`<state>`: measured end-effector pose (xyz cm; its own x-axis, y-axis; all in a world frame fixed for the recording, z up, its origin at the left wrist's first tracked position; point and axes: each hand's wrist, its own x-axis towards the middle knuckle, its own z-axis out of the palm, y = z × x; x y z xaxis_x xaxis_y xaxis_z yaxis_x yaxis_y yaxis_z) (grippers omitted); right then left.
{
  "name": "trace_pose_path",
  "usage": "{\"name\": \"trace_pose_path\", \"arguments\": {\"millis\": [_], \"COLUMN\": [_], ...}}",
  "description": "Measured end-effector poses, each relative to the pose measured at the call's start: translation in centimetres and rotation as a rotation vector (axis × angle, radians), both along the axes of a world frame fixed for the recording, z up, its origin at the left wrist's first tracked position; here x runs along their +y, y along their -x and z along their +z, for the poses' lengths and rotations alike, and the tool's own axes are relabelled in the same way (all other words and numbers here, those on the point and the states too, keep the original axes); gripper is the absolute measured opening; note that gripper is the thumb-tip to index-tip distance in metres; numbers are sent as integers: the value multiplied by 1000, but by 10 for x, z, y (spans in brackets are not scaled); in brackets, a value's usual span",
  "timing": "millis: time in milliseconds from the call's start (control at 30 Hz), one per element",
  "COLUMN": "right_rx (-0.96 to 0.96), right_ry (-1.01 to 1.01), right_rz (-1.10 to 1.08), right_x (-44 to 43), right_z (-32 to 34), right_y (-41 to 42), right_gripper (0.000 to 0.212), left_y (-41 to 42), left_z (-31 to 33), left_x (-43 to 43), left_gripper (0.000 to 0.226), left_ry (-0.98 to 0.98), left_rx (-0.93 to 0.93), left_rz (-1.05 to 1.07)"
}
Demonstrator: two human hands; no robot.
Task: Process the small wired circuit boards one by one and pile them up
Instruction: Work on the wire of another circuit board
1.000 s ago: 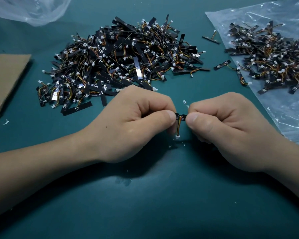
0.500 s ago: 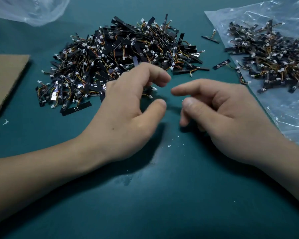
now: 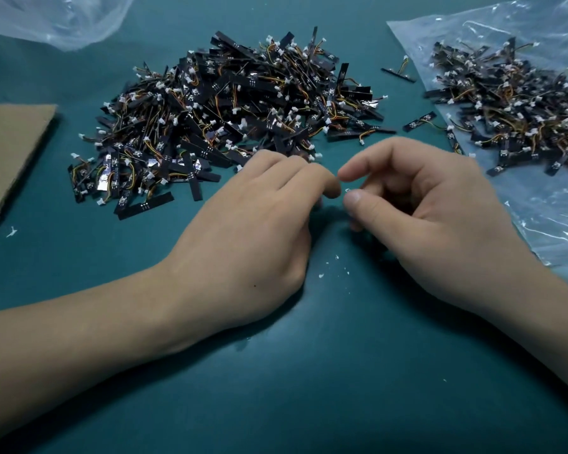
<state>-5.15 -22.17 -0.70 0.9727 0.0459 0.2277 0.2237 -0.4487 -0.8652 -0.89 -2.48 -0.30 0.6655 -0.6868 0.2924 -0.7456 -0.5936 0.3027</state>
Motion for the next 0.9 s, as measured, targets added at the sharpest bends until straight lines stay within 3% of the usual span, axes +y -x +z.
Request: {"name": "trace_pose_path", "arguments": {"millis": [167,300,467,533,633,900], "right_rx": [-5,-19,-27,-65,-82,-7], "right_ry": [-14,-2,281,325,243,91], "right_rz": [-22,-14,20,18,-18,55], "right_x": [0,0,2,3,2,3], "right_z": [-2,0,1,1,1,6], "right_y": [-1,1,2,2,2,4], "right_gripper": [18,24,30,23,3,7], "left_y": [0,-5,-13,-16,-23,-22], "left_z": [-6,-8,-20,-25,-28,-20], "left_x": [-1,1,4,4,3,5], "left_gripper": [37,32,26,29,28,38], "left_ry": [150,404,745,835,851,797], "left_rx": [-24,-4,96,144,185,206], "left_rz": [-54,-30,-42,-84,-127,-158]}}
